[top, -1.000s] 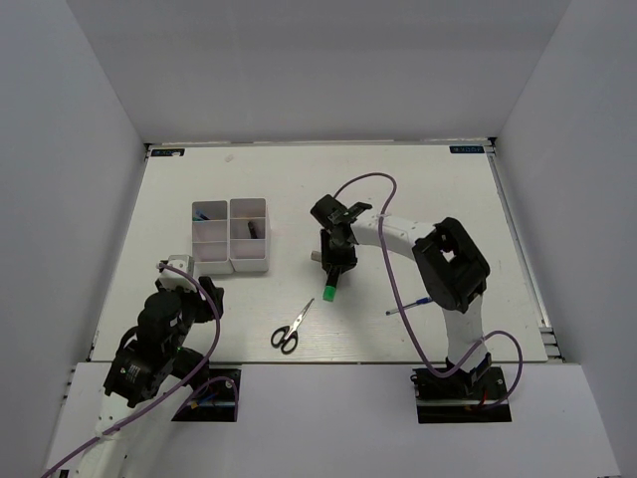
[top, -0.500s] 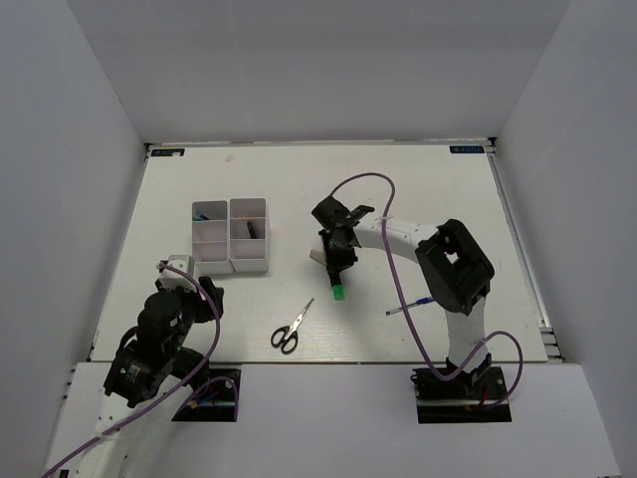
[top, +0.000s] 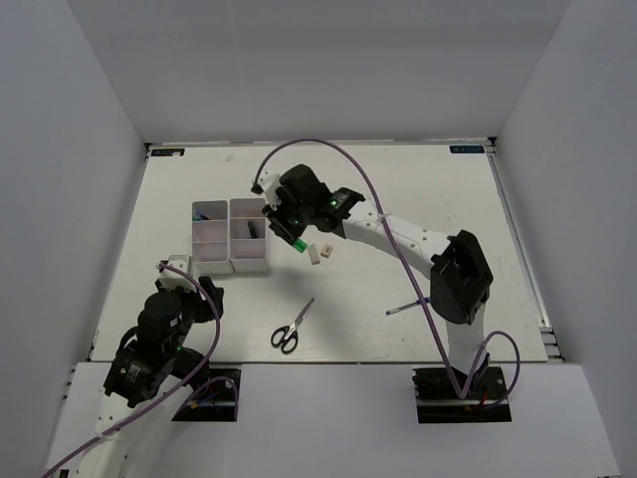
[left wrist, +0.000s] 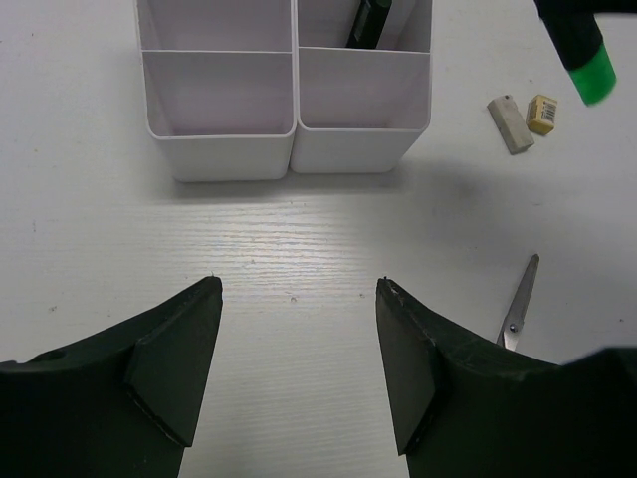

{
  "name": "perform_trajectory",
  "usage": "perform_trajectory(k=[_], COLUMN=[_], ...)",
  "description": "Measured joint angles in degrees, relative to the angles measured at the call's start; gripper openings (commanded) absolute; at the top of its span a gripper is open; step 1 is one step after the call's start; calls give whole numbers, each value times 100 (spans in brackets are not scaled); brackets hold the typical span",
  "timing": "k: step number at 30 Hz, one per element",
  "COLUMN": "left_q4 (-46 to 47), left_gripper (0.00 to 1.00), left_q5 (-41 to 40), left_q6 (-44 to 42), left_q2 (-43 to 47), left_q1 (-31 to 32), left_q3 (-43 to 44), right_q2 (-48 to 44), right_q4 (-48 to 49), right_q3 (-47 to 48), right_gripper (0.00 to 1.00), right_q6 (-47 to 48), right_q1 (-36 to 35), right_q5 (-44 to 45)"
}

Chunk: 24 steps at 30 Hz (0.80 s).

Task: Sort the stationery into containers
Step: Place the stationery into the container

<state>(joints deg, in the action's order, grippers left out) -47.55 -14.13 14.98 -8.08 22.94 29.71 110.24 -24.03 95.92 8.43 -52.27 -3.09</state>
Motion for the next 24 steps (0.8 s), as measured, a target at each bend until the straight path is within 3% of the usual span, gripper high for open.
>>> perform_trajectory(k=[3,11,24], left_q4=[0,0,0], left_gripper=[73,73,73], left_q5=[-2,0,-26], left_q6=[2,-9,-9], left_q2=[0,0,2], left_q1=[0,0,0], left_q3=[0,0,0], right_q2=[214,313,1392], right_q4=[42,533,2728], right_q3=[649,741,1329], right_gripper=[0,0,0], right_q6=[197,365,822], right_q1=[-74,-52,-173], right_q5=[-192,-474,-2199])
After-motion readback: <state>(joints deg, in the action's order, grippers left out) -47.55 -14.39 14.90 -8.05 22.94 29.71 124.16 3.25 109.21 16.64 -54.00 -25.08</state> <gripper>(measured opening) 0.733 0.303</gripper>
